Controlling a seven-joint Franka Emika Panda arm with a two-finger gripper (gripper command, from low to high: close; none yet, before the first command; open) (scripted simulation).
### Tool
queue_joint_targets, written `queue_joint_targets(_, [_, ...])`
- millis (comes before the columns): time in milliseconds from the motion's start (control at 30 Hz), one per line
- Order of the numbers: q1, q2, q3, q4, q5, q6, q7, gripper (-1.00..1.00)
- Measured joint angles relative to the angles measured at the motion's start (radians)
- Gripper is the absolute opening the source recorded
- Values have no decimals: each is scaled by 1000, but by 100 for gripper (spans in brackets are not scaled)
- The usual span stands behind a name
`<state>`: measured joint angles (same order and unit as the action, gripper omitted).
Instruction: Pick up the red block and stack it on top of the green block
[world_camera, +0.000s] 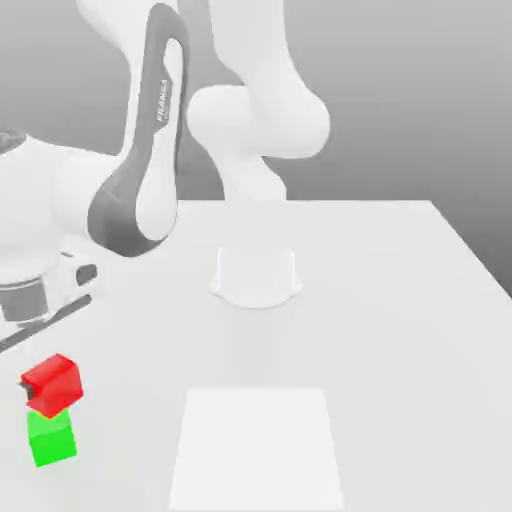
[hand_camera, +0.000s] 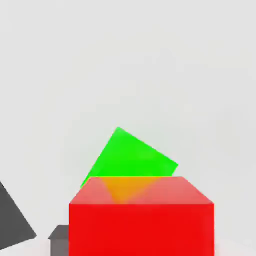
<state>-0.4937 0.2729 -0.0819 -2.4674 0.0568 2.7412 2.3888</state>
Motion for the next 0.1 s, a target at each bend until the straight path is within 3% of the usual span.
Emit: queue_joint_targets(100, [0, 0, 0, 0, 0, 0, 0, 100])
